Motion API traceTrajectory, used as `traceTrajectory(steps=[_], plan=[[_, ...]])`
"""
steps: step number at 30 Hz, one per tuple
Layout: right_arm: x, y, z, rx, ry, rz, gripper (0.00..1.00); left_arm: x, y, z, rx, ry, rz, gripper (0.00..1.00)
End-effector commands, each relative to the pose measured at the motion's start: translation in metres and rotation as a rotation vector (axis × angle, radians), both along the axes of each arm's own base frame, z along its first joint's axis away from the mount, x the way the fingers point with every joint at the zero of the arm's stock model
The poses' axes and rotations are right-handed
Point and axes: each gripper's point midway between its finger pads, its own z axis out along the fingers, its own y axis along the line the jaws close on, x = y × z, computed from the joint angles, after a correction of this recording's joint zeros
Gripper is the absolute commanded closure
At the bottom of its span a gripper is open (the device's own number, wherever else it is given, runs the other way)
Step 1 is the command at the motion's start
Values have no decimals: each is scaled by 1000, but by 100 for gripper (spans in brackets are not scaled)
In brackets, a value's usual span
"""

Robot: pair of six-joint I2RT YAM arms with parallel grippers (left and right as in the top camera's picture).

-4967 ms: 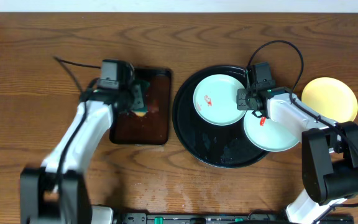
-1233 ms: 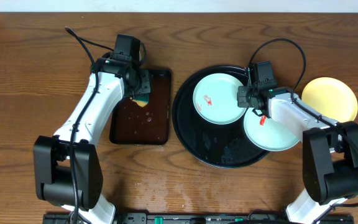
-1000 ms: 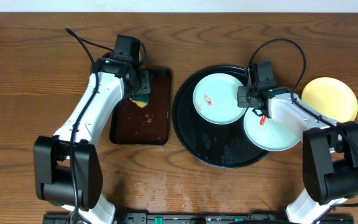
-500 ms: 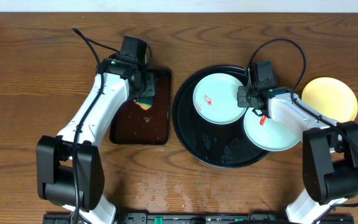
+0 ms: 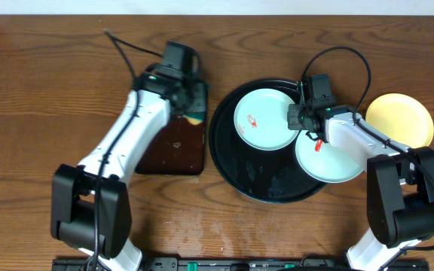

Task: Clean dirty plates on tray and stack at the side
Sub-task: 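Move green sponge with left gripper onto upper pale green plate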

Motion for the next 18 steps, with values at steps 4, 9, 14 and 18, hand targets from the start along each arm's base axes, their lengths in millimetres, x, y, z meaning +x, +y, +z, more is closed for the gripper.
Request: traceTrajectory(steps=[4,9,14,18], plan=[[-1,-6,-5,-20,9,-8,99,1,-71,31,-88,-143,-139,93],[-1,-6,-5,-21,9,-7,99,-3,-107,20,-96,-167,-208,92],[-1,-6,-5,-20,9,-8,99,5,-129,-5,-79,-181,-232,93],[-1,-6,-5,-20,10,-7,99,19,-131,-19,-38,-227,-243,92]])
